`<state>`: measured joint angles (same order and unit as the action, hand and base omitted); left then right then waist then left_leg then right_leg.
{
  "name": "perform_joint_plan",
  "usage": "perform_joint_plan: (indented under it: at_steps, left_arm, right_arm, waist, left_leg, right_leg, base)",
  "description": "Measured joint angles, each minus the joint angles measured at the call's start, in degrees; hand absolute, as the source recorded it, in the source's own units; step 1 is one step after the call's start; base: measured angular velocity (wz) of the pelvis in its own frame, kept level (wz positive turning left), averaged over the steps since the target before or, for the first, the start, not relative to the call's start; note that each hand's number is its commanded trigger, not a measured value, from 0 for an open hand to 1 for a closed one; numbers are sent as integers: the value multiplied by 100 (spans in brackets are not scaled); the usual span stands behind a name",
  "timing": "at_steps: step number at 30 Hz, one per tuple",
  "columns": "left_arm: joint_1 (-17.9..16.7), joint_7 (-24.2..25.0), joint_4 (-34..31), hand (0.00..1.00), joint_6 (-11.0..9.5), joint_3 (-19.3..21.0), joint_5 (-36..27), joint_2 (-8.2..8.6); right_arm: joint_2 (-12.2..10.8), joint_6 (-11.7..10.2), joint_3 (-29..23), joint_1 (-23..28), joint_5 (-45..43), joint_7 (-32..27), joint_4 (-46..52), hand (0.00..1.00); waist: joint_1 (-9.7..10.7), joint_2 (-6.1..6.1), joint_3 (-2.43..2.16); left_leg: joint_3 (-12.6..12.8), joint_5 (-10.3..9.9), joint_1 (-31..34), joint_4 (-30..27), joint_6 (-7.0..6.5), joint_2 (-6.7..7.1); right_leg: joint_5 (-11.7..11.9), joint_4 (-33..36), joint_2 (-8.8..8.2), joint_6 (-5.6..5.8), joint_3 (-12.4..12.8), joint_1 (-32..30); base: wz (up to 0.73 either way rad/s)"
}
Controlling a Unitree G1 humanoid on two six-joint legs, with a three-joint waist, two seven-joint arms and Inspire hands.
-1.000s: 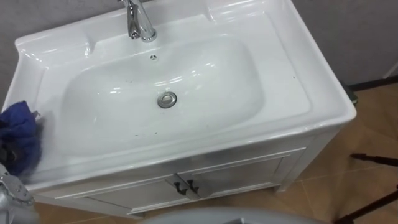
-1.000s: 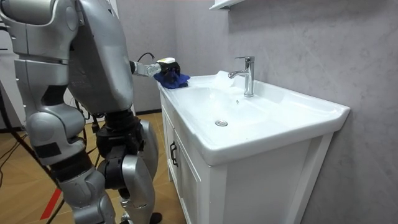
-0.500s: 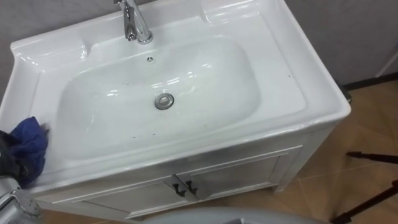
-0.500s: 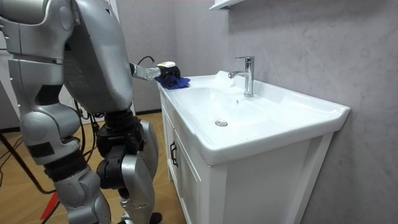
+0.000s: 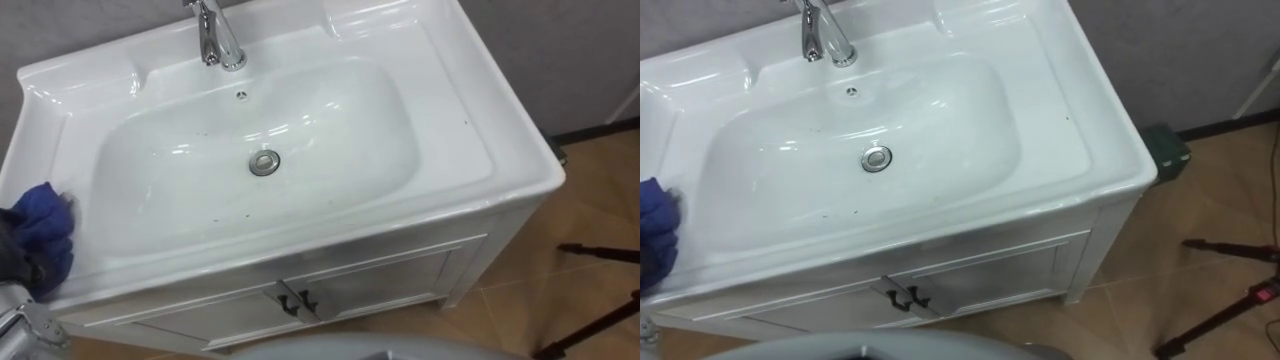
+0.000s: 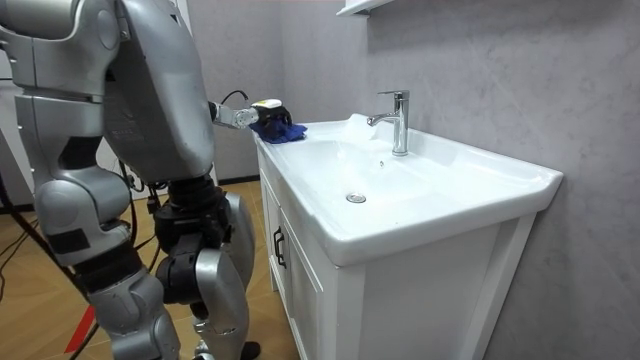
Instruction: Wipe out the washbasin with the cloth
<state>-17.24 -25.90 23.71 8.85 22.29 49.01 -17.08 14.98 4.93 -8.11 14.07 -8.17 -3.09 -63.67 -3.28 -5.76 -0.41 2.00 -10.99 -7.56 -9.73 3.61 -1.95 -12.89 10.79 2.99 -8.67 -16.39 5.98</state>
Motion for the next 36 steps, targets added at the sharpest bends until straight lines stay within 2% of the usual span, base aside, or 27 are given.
perform_joint_plan:
  at_steps: [11,17,20,23,30,36]
  left_arm:
    - [155,-102,-232,0,-50,95,-5,-1]
    - [242,-233,-889,0,-52,270,-4,-2]
    - [476,-245,-1338,0,-61,282,-4,-4]
    - [671,-272,-1517,0,-81,270,-6,-5]
    - [688,-335,-2324,0,-192,275,-6,-5]
    - [870,-358,-2373,0,-270,279,-135,-5]
  right_arm:
    - [-26,-3,-3,-15,111,-204,1,0]
    - [-67,7,3,-6,119,-213,28,0]
    - [-133,7,5,-4,91,-212,26,0]
    - [-142,-1,11,-38,97,-212,27,0]
    - [-156,-7,7,83,112,-204,267,0]
    - [-157,-45,5,43,124,-179,313,0]
  waist:
    - [-29,0,-3]
    - [-36,79,10]
    - [-45,130,13]
    - [-14,96,10]
    - [-5,67,13]
    - [2,60,21]
  left_leg:
    - [-55,1,-23,2,-1,5]
    - [-48,1,11,1,-1,5]
    - [-28,-1,18,0,-4,5]
    - [-20,-12,38,1,-21,6]
    - [-25,-12,11,15,-21,7]
    - [-34,-12,1,20,-21,9]
  right_leg:
    - [0,3,2,0,-3,-1]
    - [0,8,2,0,4,-43]
    - [0,-1,3,0,2,-42]
    - [0,-11,-2,2,0,-43]
    - [0,-21,3,3,1,-25]
    - [0,-35,3,3,-2,-1]
  base:
    - [0]
    - [0]
    - [0]
    - [0]
    - [0]
    - [0]
